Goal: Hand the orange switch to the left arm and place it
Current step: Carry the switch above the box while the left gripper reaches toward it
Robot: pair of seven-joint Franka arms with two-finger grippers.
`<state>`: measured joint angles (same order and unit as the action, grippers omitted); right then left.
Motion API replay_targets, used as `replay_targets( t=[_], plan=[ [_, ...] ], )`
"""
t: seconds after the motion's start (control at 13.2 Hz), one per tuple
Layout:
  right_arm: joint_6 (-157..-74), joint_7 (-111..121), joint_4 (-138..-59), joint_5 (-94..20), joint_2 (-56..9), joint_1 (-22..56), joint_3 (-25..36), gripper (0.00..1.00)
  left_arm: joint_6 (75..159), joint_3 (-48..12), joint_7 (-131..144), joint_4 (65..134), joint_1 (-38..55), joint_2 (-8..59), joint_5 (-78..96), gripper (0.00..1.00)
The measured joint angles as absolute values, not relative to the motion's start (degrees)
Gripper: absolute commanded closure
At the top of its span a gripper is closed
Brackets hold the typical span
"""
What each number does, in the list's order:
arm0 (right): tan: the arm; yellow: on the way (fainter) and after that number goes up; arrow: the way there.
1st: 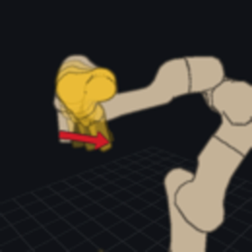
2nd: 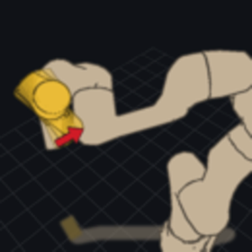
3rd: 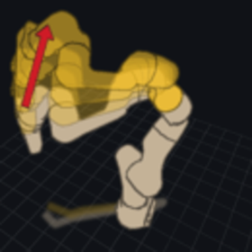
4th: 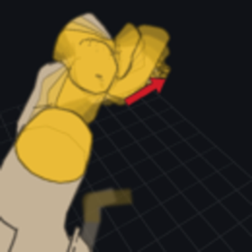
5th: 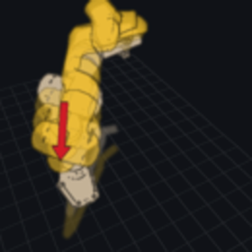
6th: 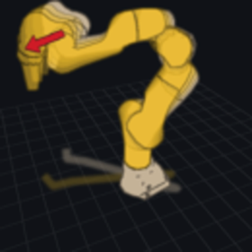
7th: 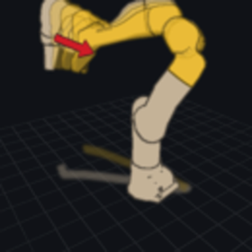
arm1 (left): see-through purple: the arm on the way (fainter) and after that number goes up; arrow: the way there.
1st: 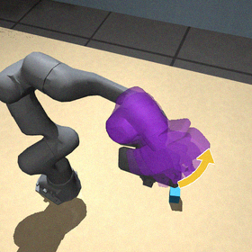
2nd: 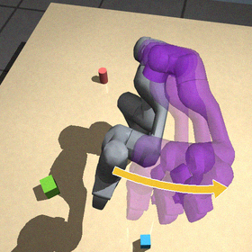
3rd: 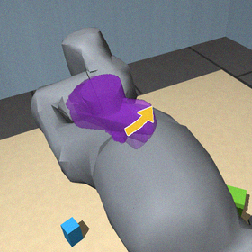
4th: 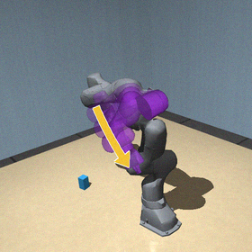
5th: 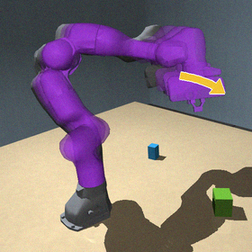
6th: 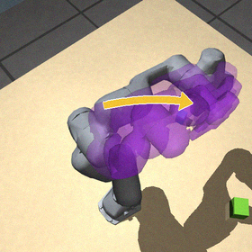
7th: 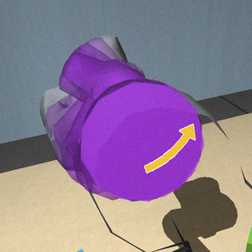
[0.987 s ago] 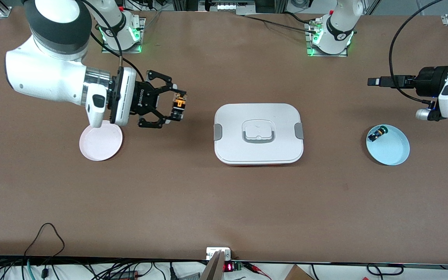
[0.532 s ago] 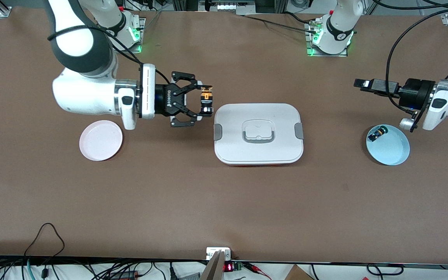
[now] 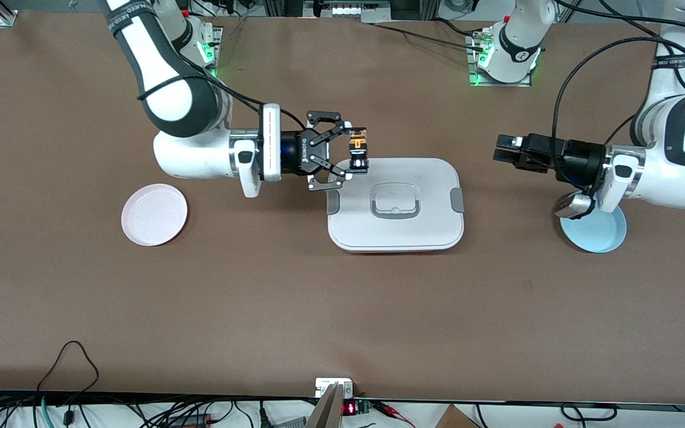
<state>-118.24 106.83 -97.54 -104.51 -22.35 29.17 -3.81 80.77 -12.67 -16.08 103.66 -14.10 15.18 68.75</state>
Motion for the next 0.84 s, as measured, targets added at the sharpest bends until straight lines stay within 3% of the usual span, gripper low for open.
replay_targets(
  t=[0.46, 0.84],
  plan=[
    [-125.0, 106.4, -97.5, -107.2, -23.1, 30.9, -7.0, 0.75, 95.0, -20.7, -21.0, 113.0, -14.1, 10.3, 78.1, 0.00],
    [-125.4, 106.3, -97.5, -107.3, -23.1, 31.0, -7.0, 0.75, 103.6, -26.3, -21.2, 113.9, -14.1, 9.1, 83.4, 0.00]
  ],
)
